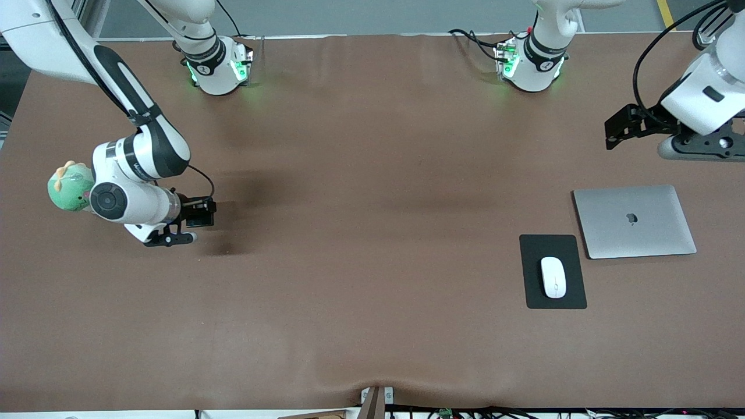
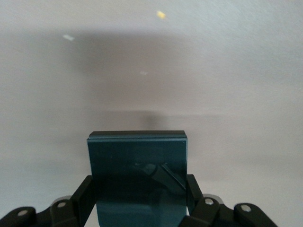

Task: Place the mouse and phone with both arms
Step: 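Release the mouse and raise the left gripper while the right gripper carries the phone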

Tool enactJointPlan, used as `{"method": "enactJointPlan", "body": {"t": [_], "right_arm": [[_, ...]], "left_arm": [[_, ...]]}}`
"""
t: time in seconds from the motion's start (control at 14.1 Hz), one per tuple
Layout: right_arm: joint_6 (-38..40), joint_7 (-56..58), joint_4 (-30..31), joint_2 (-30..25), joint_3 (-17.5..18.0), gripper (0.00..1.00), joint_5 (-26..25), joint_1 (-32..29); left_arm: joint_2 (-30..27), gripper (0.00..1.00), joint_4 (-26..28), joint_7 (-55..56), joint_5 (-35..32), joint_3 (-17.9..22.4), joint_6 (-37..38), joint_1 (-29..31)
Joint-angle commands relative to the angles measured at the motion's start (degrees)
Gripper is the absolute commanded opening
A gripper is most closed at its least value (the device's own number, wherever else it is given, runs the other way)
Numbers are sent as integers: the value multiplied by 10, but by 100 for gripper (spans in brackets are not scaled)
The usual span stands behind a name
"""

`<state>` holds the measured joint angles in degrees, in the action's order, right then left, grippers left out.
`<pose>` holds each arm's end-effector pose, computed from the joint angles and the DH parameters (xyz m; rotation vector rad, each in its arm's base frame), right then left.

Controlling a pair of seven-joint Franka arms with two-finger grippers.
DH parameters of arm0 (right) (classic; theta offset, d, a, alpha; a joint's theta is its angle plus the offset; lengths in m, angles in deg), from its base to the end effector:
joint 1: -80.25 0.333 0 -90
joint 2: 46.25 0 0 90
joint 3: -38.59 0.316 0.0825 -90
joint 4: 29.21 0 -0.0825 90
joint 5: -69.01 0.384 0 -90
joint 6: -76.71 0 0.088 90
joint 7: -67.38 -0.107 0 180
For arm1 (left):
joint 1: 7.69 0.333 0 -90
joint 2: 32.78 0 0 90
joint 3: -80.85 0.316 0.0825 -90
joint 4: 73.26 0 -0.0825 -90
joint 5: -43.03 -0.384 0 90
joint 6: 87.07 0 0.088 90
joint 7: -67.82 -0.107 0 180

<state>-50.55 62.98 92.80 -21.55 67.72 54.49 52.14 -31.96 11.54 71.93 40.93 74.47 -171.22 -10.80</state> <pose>0.5420 0.0060 0.2077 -3.0912 -0.1740 0.4182 0.5421 -0.0858 0.6503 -3.1005 0.1406 0.0330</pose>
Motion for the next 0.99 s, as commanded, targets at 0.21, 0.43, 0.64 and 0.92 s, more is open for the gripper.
{"method": "enactJointPlan", "body": {"t": [0.21,0.43,0.64,0.92], "right_arm": [[-104,85,112,-53,-76,0,17,-6],[-130,84,129,-55,-104,0,17,-5],[-125,80,125,-53,-105,99,17,-5],[-96,86,87,-54,-98,100,17,8]], "left_arm": [[-38,100,16,-9,14,6,28,0],[-46,100,17,-31,15,9,35,1],[-44,100,19,-50,33,31,32,1],[-37,100,20,-87,35,49,28,2]]}}
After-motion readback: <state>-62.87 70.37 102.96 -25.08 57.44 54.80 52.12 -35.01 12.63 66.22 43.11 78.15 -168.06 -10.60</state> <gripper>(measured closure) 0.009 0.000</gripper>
